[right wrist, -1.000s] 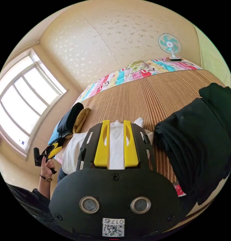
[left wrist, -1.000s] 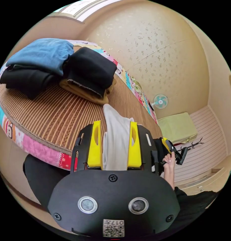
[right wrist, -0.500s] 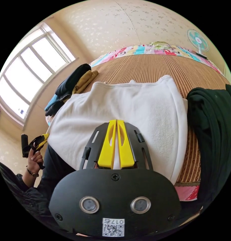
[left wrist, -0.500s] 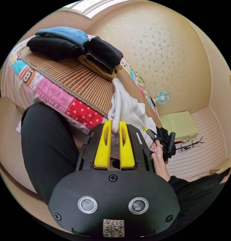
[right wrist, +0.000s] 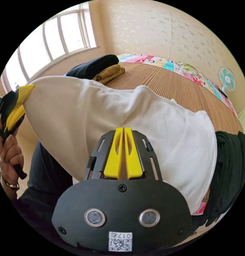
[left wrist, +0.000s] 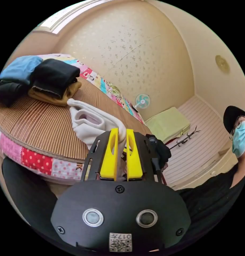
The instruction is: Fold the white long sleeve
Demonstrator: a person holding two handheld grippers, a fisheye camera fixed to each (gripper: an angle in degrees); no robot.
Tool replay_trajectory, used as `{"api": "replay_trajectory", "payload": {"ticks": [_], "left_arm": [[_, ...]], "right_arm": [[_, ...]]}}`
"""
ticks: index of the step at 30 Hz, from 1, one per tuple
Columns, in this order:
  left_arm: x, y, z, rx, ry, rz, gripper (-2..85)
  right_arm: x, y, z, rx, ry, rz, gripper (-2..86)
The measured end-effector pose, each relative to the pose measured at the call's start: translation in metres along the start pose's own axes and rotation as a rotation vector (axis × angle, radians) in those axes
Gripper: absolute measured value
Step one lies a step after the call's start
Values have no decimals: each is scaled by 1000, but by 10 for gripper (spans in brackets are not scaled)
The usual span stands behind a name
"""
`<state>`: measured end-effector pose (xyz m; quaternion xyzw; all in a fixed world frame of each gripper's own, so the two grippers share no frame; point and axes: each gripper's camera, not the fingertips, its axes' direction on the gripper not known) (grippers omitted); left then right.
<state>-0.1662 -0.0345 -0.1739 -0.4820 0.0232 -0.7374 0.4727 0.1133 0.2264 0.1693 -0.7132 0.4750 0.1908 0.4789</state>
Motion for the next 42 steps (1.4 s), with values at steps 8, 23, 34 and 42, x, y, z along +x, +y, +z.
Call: {"api": "replay_trajectory", "payload": {"ticks": [8, 23, 34, 42], "left_arm": [[123, 33, 176, -342, 271, 363, 64], [54, 80, 143, -417, -221, 73, 160], [103, 146, 201, -796, -116, 188, 91], [147, 130, 139, -697, 191, 260, 113]], "right_arm": [[166, 132, -124, 250, 17, 555, 6], [265, 259, -111, 166, -560, 794, 181], [283, 244, -17, 110, -936, 915, 210], [275, 242, -110, 81, -876, 728, 87]]}}
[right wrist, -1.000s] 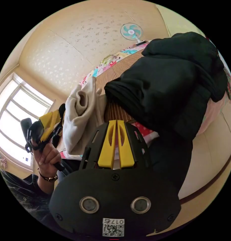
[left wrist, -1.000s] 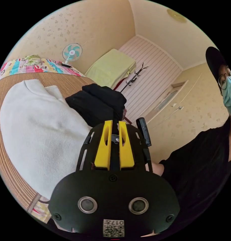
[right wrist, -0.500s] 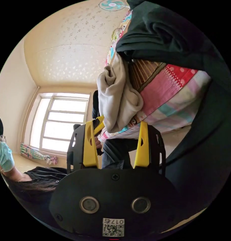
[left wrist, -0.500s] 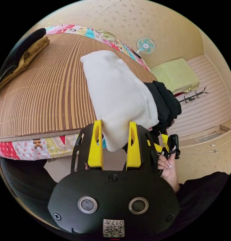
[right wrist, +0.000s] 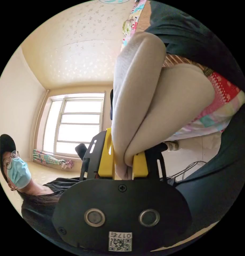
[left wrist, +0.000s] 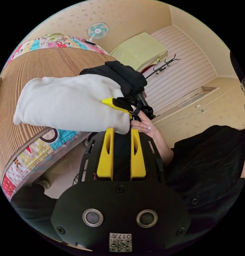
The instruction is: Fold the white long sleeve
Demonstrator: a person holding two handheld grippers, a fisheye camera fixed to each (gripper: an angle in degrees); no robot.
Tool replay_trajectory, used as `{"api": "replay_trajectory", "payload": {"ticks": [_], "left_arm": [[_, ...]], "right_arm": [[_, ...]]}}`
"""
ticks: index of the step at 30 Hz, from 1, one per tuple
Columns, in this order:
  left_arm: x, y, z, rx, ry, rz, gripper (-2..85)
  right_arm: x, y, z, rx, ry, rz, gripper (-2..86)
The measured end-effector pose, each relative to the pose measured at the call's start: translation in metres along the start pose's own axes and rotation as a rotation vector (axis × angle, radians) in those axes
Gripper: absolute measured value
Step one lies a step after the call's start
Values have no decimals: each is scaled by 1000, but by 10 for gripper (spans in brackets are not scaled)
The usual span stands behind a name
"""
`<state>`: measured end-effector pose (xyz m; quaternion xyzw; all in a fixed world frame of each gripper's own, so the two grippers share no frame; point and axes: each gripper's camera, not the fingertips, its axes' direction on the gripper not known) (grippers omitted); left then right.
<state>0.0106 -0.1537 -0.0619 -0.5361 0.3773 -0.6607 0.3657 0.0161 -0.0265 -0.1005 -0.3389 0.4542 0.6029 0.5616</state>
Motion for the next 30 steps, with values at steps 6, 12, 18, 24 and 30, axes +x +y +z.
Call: {"api": "replay_trajectory", "payload": {"ticks": [6, 12, 18, 24, 30], "left_arm": [[-7, -6, -44, 163, -169, -70, 137], [-36, -35, -28, 101, -470, -200, 148], [-60, -46, -8, 103, -677, -316, 171], [-75, -45, 11, 63, -827, -380, 181], [-90, -46, 17, 52, -796, -409, 180]], "right_arm": [[-101, -11, -71, 121, -23, -421, 83], [-155, -43, -133, 289, -68, -630, 86], [-55, -61, -164, 403, 33, -332, 107], [-9, 32, -139, 554, 399, 11, 133], [-133, 95, 5, 757, 889, -283, 90]]}}
